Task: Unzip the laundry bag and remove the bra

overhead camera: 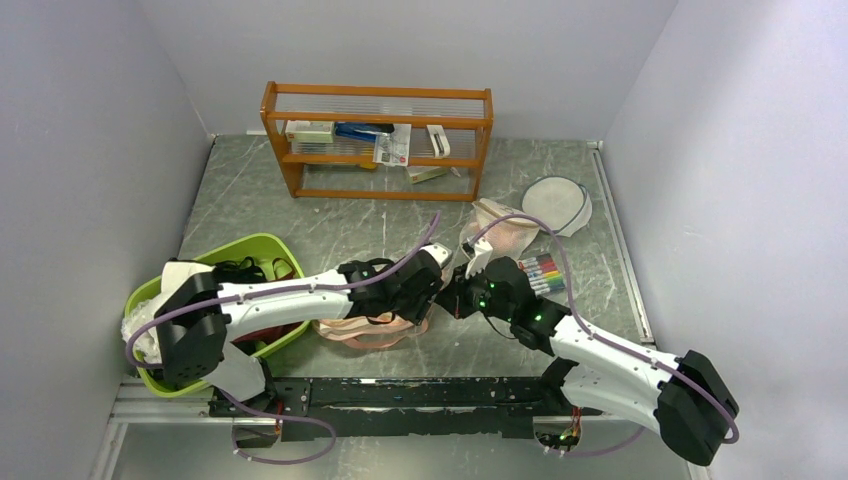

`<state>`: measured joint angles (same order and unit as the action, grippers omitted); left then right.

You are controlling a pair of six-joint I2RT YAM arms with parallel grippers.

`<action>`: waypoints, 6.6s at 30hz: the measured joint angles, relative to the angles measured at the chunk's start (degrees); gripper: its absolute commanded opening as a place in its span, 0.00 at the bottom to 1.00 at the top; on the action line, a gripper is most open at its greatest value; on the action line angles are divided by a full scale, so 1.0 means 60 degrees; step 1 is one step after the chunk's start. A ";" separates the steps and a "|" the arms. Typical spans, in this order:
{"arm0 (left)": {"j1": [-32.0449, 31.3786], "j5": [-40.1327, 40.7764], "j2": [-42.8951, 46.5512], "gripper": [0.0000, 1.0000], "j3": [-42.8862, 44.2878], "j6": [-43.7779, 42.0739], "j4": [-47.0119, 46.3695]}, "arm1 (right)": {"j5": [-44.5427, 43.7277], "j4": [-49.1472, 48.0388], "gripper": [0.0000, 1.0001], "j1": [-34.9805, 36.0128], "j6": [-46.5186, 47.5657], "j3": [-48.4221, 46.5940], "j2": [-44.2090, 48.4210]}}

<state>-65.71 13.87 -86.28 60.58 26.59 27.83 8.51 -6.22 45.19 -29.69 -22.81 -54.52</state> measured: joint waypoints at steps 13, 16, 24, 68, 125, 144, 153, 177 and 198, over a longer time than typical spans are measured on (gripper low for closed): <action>-0.0004 -0.0026 -0.0248 0.07 0.0000 -0.0022 -0.0372 | -0.0255 0.0208 0.00 0.0044 -0.0015 0.0000 0.0127; -0.0004 -0.0026 0.0036 0.07 -0.0025 -0.0051 -0.0291 | -0.0627 0.0284 0.00 0.0040 -0.0011 0.0000 0.0127; -0.0004 -0.0044 0.1362 0.07 -0.0069 -0.0262 0.0222 | -0.0725 0.0076 0.00 -0.0936 0.0208 0.0004 -0.0219; -0.0200 -0.0426 0.1348 0.44 0.0026 -0.0801 0.0889 | 0.0390 0.0798 0.48 -0.2248 -0.0127 0.0222 -0.0441; -0.1515 0.0984 0.1198 0.87 -0.0648 0.0648 0.1880 | -0.0313 -0.0863 0.08 -0.0310 -0.4943 0.1217 0.1989; -0.0466 0.4419 -0.0401 0.07 0.1290 0.0423 0.3424 | -0.0586 0.2175 0.44 -0.0648 -0.4116 0.0084 0.2747; 0.2550 0.3231 -0.2065 0.20 0.3493 -0.2728 0.1603 | -0.1767 0.4320 0.61 -0.0659 -0.3279 -0.1603 0.3697; 0.3599 -0.1111 0.2962 1.00 0.0882 -0.1905 0.1774 | -0.1348 0.3993 0.84 -0.0681 -0.2426 -0.0539 0.1585; 0.2867 -0.3832 0.6102 0.97 -0.3796 0.2295 0.1224 | 0.0922 -0.0240 0.00 -0.4983 -0.0495 -0.2047 -0.5278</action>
<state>-48.51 -9.13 -49.67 37.80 40.36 35.18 14.04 -7.66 15.29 -32.67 -35.09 -86.19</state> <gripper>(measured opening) 0.987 0.012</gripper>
